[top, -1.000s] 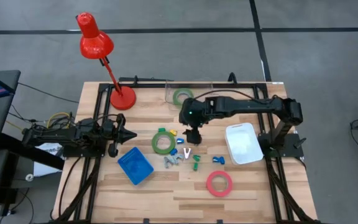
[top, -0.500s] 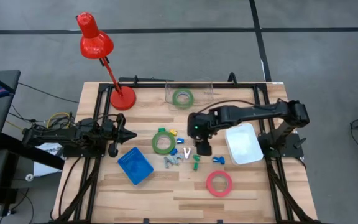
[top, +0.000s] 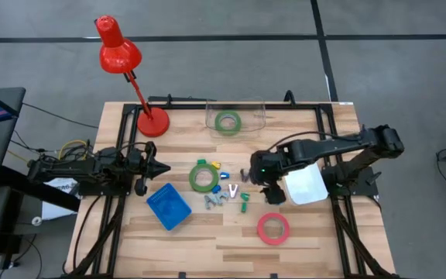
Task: Pick and place Stapler, Stapler remover, tape
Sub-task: Put the pink tape into the transparent bin, then put the black stapler remover into the white bin
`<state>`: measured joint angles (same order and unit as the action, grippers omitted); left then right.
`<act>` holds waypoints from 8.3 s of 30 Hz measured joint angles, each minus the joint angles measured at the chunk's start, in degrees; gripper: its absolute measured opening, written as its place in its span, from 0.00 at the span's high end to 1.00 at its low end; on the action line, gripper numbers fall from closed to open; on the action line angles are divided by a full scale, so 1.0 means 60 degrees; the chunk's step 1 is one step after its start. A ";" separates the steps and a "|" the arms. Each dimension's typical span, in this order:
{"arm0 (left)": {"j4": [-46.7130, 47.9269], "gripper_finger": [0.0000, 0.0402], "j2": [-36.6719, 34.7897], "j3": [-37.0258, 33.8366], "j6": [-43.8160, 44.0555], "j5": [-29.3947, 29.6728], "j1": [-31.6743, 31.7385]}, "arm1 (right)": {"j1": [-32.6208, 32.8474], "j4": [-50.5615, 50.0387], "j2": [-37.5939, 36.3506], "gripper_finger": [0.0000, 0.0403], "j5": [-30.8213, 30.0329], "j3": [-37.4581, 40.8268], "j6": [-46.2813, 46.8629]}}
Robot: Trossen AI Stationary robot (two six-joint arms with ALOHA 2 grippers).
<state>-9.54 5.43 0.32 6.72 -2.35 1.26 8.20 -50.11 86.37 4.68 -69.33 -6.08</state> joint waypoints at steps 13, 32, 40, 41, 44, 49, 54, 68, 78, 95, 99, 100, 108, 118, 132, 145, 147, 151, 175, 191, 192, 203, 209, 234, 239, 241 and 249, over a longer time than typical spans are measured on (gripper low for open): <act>0.0000 0.98 0.0000 0.0000 -0.0003 -0.0003 0.0000 | 0.1824 0.0023 -0.0130 0.37 -0.0065 0.0501 -0.0490; -0.0164 0.98 0.0241 -0.0004 -0.0002 -0.0003 0.0000 | 0.3312 0.0791 0.2201 0.37 -0.0823 0.0505 -0.0049; -0.0178 0.98 0.0240 -0.0004 0.0000 0.0000 0.0000 | 0.3372 0.0929 0.2996 0.37 -0.0858 0.0505 -0.0056; -0.0178 0.98 0.0240 -0.0004 -0.0003 -0.0003 0.0000 | 0.3372 0.0932 0.3078 0.37 -0.0880 0.0505 -0.0056; -0.0203 0.98 0.0240 -0.0004 -0.0003 0.0000 0.0000 | 0.3375 0.0933 0.3289 0.37 -0.1103 0.0508 -0.0056; -0.0219 0.98 0.0240 -0.0004 -0.0002 -0.0001 0.0000 | 0.3356 0.0947 0.3599 0.37 -0.1325 0.0516 0.0101; -0.0227 0.98 0.0240 -0.0004 -0.0003 0.0000 0.0000 | 0.3361 0.0889 0.3618 0.40 -0.1324 0.0516 0.0248; -0.0288 0.98 0.0240 -0.0004 -0.0003 -0.0002 0.0000 | 0.3364 0.0725 0.3541 0.74 -0.1285 0.0508 0.0275; -0.0295 0.98 0.0240 -0.0004 0.0000 0.0000 0.0000 | 0.3249 0.0228 0.3534 0.78 -0.1252 0.0154 0.0272; -0.0362 0.98 0.0321 0.0004 -0.0003 -0.0003 0.0000 | 0.0896 -0.0363 0.1835 0.79 -0.1260 -0.1820 0.0268; -0.0364 0.98 0.0321 0.0004 -0.0001 0.0000 0.0000 | -0.0143 -0.0363 0.1535 0.80 -0.1263 -0.2072 0.0261; -0.0364 0.98 0.0321 0.0004 -0.0003 0.0000 0.0000 | -0.0402 -0.0361 0.1487 0.80 -0.1265 -0.2132 0.0261; -0.0361 0.98 0.0320 0.0004 -0.0003 -0.0003 0.0000 | -0.2501 0.0089 0.1326 0.80 -0.1267 -0.2267 0.0182; -0.0361 0.98 0.0321 0.0004 -0.0002 0.0000 0.0000 | -0.4920 0.1500 0.1326 0.80 -0.1291 -0.2264 0.0348; -0.0364 0.98 0.0321 0.0004 -0.0003 0.0000 0.0000 | -0.6918 0.3313 0.2339 0.80 -0.2854 -0.2264 0.0348; -0.0406 0.98 0.0321 0.0004 -0.0002 0.0000 0.0000 | -0.7394 0.2586 0.3639 0.80 -0.2980 -0.2257 0.0263; -0.0413 0.98 0.0321 0.0004 -0.0003 0.0000 0.0000 | -0.7415 0.2591 0.3639 0.80 -0.2997 -0.2257 0.0264; -0.0423 0.98 0.0321 0.0004 -0.0003 0.0000 0.0000 | -0.7458 0.2600 0.3639 0.78 -0.2999 -0.2257 0.0264; -0.0427 0.98 0.0318 0.0004 -0.0002 -0.0001 0.0000 | -0.6660 0.1425 0.2130 0.34 -0.2851 -0.2260 -0.0367; -0.0428 0.98 0.0320 0.0004 -0.0001 -0.0002 0.0000 | -0.4109 -0.1159 0.1261 0.34 -0.1898 -0.2260 -0.0487; -0.0430 0.98 0.0321 0.0004 -0.0001 0.0000 0.0000 | -0.3967 -0.1272 0.1261 0.34 -0.1830 -0.2260 -0.0514; -0.0429 0.98 0.0320 0.0004 -0.0002 0.0000 0.0000 | -0.2998 -0.1495 0.1275 0.34 -0.1013 -0.1752 -0.3190; -0.0433 0.98 0.0320 0.0004 0.0000 -0.0003 0.0000 | -0.2898 -0.1183 0.1275 0.34 -0.1044 -0.1342 -0.2795; -0.0596 0.98 0.0318 0.0004 -0.0002 0.0000 0.0000 | -0.2240 0.0744 0.1290 0.34 -0.1031 -0.0523 0.0859; -0.0627 0.98 0.0319 0.0004 -0.0001 -0.0001 0.0000 | -0.2245 0.1076 0.1290 0.34 -0.1031 0.0009 0.2447; -0.0641 0.98 0.0320 0.0004 -0.0003 -0.0002 0.0000 | -0.2304 0.1093 0.1290 0.34 -0.1029 0.0113 0.3044; -0.0659 0.98 0.0320 0.0004 -0.0003 -0.0003 0.0000 | -0.2532 0.1612 0.1290 0.34 -0.1035 0.0702 0.3492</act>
<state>-13.50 7.35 0.34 6.70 -2.37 1.26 -6.99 -40.44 94.11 -1.53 -65.12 14.87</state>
